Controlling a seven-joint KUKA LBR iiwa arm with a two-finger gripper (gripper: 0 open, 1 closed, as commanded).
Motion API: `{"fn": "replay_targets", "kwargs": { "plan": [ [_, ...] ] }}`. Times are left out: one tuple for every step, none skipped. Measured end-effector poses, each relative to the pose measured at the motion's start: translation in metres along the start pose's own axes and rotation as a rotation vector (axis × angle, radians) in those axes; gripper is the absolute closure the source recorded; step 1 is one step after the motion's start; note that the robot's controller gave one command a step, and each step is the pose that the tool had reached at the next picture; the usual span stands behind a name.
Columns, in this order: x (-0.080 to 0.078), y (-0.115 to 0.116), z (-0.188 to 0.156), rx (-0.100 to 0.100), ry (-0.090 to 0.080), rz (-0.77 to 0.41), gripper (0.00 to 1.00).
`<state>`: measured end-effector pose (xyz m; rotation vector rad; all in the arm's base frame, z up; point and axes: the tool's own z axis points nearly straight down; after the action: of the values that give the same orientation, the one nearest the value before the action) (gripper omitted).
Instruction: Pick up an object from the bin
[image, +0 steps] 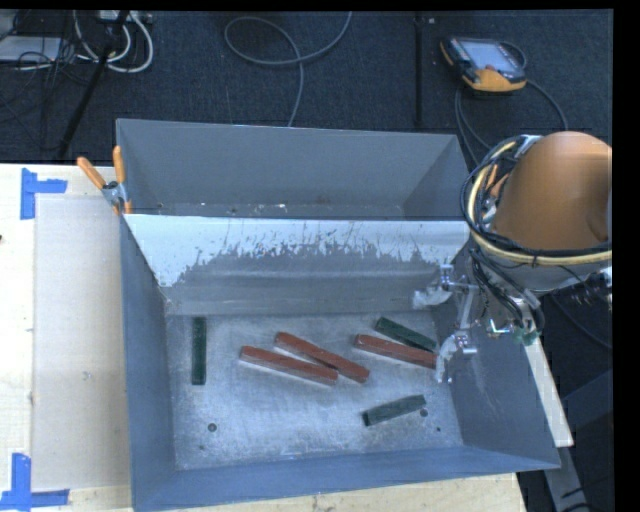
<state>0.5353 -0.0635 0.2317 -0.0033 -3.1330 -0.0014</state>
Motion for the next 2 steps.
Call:
{"fn": "replay_targets", "kwargs": {
  "plan": [
    [-0.001,0.0,-0.004,0.001,-0.008,-0.003,0.0],
    [0.014,-0.004,0.052,0.001,-0.011,-0.097,0.0]
  ]
}}
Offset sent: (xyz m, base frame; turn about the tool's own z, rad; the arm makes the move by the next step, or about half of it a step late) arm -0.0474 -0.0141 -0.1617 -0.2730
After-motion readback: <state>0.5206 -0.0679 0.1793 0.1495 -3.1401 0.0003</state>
